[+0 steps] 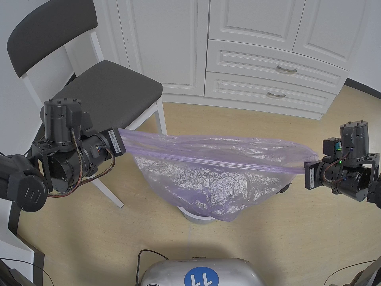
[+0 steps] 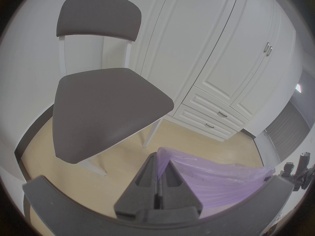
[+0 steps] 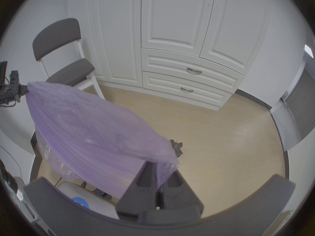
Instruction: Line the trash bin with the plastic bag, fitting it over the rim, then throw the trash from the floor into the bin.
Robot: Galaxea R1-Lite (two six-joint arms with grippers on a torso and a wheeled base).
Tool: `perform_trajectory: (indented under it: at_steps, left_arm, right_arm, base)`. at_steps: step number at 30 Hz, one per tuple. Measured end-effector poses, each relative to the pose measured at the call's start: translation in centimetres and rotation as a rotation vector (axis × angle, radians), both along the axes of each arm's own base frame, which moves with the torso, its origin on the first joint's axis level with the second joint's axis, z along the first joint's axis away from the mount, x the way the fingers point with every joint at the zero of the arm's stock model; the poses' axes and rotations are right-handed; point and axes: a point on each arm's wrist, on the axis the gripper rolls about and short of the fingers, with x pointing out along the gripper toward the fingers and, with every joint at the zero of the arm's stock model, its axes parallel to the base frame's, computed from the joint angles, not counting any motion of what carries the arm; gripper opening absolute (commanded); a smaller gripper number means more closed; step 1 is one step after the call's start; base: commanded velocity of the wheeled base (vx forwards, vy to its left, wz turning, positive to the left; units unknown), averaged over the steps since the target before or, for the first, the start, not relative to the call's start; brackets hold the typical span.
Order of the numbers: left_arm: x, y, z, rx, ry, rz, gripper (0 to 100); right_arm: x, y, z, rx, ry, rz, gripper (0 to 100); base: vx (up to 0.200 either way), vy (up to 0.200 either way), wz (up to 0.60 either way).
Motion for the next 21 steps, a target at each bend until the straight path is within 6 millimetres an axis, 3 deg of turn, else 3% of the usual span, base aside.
perform_trajectory:
  at_steps: [21]
  left_arm:
    - [1.1,1.6,-0.5,0.021,0.018,0.063,0]
  right_arm:
    - [0.3,-0.1,-1.3,-0.090,0.034,-0.040,0]
  base:
    - [0.000,0.000,0.00]
